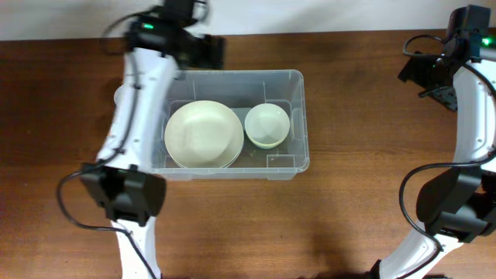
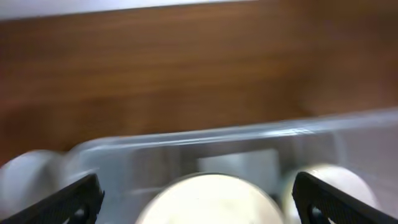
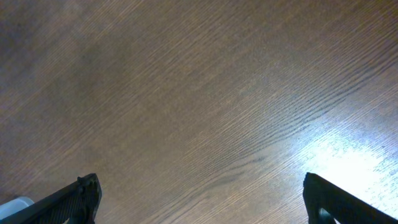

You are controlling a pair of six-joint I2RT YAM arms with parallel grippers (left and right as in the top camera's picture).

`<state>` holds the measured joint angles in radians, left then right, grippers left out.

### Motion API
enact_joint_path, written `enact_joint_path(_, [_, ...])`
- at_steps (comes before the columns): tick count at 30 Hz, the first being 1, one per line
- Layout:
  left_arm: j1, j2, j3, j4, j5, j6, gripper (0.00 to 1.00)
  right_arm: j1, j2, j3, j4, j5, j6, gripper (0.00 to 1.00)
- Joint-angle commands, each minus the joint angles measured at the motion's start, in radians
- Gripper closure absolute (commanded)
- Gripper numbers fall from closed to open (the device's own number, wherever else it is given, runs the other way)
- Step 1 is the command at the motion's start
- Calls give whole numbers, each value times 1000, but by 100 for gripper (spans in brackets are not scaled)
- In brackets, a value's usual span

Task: Pack container
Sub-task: 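Carry the cream bowl into the bin onto the yellow bowl and release, then move the left gripper to the clear cup and grasp its rim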

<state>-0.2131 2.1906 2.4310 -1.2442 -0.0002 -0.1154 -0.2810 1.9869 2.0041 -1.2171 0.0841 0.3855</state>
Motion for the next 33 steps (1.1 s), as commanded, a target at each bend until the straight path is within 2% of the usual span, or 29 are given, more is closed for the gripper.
enact_joint_path(1, [150,-11,32,-50,-79,-158,1,-1,0,-3,3,2,1,1])
enact_joint_path(9, [475,3,-64,-129,-64,-381,1,-1,0,-3,3,2,1,1])
enact_joint_path(16, [591,6,-259,-71,-37,-392,0,-1,0,-3,3,2,1,1])
enact_joint_path(19, [598,6,-338,-17,-37,-336,1,-1,0,-3,3,2,1,1])
enact_joint_path(23, [588,6,-369,55,-23,-191,1,-1,0,-3,3,2,1,1])
enact_joint_path(27, [575,6,-368,121,82,-10,1,-1,0,-3,3,2,1,1])
enact_joint_path(33, [538,12,-369,145,94,100,1,-1,0,-3,3,2,1,1])
